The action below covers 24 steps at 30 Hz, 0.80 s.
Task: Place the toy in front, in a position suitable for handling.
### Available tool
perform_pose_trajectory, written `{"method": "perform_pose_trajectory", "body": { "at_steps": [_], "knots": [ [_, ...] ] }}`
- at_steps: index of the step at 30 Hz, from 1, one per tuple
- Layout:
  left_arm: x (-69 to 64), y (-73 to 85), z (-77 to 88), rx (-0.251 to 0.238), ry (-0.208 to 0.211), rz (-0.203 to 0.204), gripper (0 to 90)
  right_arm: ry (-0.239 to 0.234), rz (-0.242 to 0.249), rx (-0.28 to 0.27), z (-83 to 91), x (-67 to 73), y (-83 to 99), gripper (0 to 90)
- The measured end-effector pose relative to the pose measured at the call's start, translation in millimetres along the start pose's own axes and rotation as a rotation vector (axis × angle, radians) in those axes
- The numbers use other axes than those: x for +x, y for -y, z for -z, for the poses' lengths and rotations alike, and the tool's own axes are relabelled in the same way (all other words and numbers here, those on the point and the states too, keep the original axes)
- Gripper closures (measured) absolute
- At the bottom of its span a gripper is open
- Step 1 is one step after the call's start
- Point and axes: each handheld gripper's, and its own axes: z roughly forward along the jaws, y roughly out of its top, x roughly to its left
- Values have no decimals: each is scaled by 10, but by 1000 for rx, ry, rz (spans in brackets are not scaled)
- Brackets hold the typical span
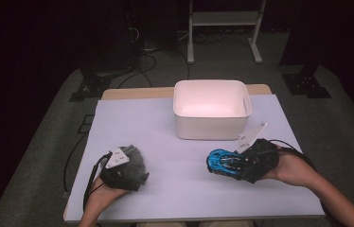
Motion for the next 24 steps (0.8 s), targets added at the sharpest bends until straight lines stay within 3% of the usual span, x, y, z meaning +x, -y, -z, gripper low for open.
{"method": "perform_pose_trajectory", "body": {
  "at_steps": [6,11,24],
  "knots": [
    [21,2,25,-5,-1,1,28,-36,51,14,-159,39,-243,252],
    [33,15,22,2,-1,1,28,-79,99,40,-439,39,-437,252],
    [52,36,13,8,-4,7,28,-145,138,85,-1108,62,-519,252]
  ]
}}
